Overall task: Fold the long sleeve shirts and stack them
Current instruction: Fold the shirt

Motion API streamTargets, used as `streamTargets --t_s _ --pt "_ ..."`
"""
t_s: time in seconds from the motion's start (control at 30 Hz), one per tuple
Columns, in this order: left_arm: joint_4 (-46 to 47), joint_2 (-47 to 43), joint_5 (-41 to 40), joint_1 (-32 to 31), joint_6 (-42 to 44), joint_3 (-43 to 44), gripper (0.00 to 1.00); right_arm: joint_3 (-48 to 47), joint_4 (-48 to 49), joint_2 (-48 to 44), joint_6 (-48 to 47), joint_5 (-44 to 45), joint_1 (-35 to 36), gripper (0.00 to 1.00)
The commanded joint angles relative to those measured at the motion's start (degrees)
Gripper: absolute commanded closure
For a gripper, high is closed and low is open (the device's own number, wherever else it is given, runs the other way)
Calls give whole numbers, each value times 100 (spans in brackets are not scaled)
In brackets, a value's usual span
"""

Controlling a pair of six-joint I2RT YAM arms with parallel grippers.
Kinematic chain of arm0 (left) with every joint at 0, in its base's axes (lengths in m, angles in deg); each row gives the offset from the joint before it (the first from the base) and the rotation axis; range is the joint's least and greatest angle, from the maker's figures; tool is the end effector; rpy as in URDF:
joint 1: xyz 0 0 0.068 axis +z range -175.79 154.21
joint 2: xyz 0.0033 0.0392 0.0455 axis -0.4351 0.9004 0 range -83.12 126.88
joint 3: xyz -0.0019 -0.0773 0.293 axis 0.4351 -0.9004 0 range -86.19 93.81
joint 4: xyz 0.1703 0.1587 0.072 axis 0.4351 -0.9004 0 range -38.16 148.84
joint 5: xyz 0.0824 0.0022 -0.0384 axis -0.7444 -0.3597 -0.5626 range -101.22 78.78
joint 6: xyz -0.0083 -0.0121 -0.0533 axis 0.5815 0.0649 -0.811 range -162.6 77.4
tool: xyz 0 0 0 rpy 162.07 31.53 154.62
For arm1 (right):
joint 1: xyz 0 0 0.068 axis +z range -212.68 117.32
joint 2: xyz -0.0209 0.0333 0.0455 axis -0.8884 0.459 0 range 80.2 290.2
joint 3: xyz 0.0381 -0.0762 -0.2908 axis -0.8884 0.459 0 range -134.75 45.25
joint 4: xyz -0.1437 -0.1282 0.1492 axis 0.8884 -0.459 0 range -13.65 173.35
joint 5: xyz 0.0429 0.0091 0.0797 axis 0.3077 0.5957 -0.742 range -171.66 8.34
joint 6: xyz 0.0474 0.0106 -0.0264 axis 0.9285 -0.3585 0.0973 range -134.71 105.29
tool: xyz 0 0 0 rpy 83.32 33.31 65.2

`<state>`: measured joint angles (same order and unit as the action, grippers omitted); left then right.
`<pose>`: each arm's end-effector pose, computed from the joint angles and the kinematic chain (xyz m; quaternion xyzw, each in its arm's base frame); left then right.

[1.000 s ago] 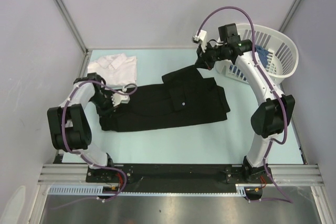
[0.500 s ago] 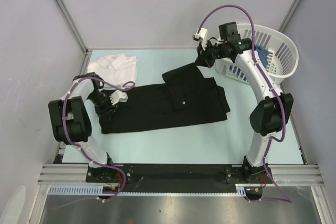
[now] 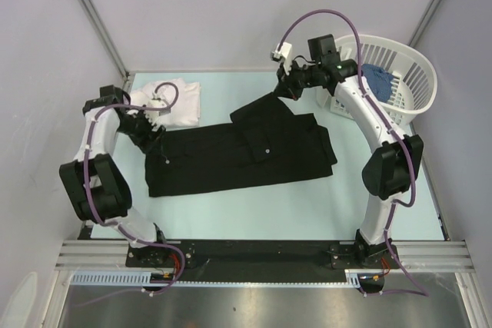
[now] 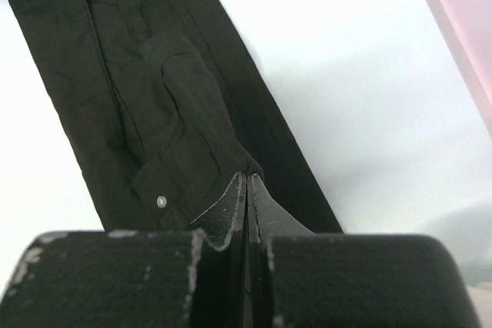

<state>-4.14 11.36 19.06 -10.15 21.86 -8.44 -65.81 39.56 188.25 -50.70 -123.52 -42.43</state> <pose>0.2899 0.0615 0.2953 0.4187 0.8658 -0.1434 0.2337 0.3771 0.1657 0.3992 -0.5313 0.6788 0.2685 0.4299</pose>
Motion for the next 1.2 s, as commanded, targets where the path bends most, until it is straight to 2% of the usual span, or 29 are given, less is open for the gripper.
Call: streamTargets --t_s 0.0,0.1,0.3,0.33,0.37,0.4,0.43,0.57,0.63,0.7,0.77,0.8,0.83,0.87,0.9,0.93,1.03,1.17 --pt "1039 -605 725 -149 -1233 197 20 330 677 84 206 161 93 100" --pt "1252 -825 690 -411 -1253 82 20 437 784 207 267 205 128 100" --pt "2087 -1414 49 -1061 -1437 -629 20 463 889 795 715 670 49 100" --pt "2184 -1528 -30 -1141 -1472 -708 20 428 942 892 916 775 40 95" --pt "2394 -1581 -170 -1203 -1603 -848 20 341 1064 972 1022 1003 23 85" --pt "2509 -1616 -259 -1264 -1726 -911 18 297 1126 1103 1128 1144 14 70" --pt "2614 -1660 -347 -1326 -1849 -946 18 235 1188 1165 1251 1311 5 45" --pt "2896 -1564 -672 -1335 -2682 -815 15 -108 987 1236 1419 1822 -100 23" --pt "2958 -1590 -726 -1318 -2869 -780 13 -38 838 1062 1340 1640 -205 18" --pt "3063 -1660 -516 -1327 -3115 -771 6 232 522 868 1052 1253 -284 21" --pt "3116 -1713 -313 -1318 -3334 -736 1 523 41 534 569 489 -267 25" --pt "3116 -1713 -86 -1326 -3379 -701 1 751 -232 437 -260 234 -198 28" --pt "3116 -1705 3 -1327 -3432 -657 1 892 -514 367 -695 -29 -136 30" --pt "3116 -1687 56 -1327 -3449 -517 1 1033 -934 262 -1047 -15 -48 31" --pt "3108 -1635 91 -1318 -3458 -420 1 1165 -1034 226 -1616 55 135 34" --pt "3055 -1599 127 -1326 -3467 -323 1 1436 -1113 199 -1805 160 215 34" --pt "2871 -1432 75 -1326 -3485 159 1 1719 -983 199 -2253 406 496 34" --pt "2660 -1344 162 -1335 -3450 345 1 1799 -631 427 -2483 732 682 34"
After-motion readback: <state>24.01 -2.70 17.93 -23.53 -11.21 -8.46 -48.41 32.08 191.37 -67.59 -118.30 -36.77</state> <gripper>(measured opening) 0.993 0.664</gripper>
